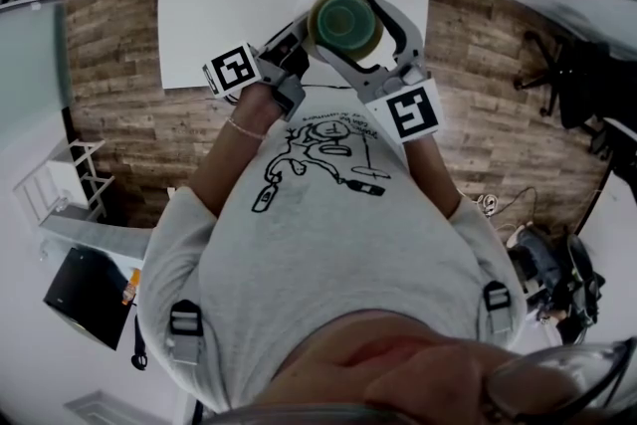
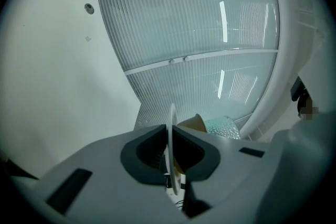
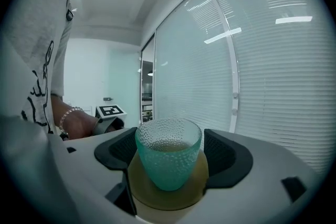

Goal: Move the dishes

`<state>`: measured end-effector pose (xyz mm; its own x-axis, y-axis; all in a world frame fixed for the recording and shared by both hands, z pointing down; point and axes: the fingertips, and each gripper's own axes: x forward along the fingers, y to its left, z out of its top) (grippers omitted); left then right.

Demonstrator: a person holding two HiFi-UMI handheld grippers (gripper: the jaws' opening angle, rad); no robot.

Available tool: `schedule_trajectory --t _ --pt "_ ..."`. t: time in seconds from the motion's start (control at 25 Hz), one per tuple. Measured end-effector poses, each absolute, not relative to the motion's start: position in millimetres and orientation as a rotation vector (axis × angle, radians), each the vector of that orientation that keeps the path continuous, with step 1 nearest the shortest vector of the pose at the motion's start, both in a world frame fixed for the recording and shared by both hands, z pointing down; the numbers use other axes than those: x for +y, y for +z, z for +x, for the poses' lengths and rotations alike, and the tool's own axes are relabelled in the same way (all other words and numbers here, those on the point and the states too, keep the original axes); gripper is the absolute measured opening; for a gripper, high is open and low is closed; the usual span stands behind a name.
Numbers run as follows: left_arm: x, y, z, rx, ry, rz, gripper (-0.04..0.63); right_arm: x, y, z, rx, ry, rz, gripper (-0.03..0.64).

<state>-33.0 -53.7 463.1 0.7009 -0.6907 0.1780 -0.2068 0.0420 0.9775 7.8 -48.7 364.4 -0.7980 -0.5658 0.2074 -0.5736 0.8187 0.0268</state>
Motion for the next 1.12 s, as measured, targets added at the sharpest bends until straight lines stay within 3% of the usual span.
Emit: schedule_trajectory --t 1.12 --pt "-61 488 -53 -0.805 -0.434 1.503 0.018 -50 315 -2 -2.866 0.045 0.869 0.377"
